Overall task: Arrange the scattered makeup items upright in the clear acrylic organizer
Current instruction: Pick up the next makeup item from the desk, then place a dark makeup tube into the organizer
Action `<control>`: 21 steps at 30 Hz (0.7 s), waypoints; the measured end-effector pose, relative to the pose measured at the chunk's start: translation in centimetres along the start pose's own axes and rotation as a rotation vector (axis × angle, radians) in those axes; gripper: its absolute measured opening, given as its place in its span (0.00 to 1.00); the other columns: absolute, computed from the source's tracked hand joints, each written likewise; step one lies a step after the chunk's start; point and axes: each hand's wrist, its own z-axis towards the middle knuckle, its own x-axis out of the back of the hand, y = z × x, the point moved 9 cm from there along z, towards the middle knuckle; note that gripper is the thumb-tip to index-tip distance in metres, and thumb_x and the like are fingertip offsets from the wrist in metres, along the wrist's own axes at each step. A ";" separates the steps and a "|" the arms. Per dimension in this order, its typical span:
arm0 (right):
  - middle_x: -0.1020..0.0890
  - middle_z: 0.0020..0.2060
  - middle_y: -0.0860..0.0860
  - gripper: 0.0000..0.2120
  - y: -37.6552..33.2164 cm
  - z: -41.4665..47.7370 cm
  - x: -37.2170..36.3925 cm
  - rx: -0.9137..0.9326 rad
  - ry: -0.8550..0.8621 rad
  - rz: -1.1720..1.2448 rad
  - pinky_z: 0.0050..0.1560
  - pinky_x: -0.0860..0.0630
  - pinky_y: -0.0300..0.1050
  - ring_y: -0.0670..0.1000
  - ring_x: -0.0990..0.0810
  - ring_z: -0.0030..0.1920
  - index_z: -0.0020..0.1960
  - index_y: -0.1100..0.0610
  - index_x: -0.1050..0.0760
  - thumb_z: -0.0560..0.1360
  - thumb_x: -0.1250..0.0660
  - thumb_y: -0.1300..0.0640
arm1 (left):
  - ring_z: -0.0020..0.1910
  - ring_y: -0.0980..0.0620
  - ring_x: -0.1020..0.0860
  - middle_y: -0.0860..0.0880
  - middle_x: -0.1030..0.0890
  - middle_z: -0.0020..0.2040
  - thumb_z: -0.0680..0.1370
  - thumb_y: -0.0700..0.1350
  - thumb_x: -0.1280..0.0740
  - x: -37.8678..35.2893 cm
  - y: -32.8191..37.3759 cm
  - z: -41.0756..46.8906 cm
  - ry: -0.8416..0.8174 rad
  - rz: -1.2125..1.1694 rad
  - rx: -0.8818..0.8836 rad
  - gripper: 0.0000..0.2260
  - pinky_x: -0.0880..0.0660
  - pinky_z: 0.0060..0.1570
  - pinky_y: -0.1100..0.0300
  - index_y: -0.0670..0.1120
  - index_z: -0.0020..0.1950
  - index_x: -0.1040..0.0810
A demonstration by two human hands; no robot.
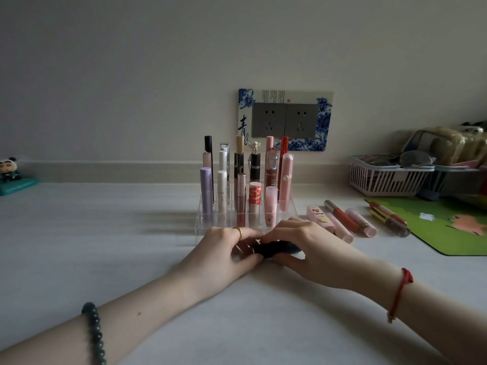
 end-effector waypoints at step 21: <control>0.16 0.38 0.51 0.14 4.3 -0.4 3.3 -0.360 0.361 1.033 0.43 0.21 0.38 0.50 0.17 0.40 0.47 0.56 0.23 0.63 0.28 0.67 | 0.45 0.58 0.18 0.52 0.16 0.45 0.70 0.37 0.30 0.9 -0.3 0.3 0.168 -0.362 0.100 0.12 0.25 0.50 0.68 0.49 0.50 0.20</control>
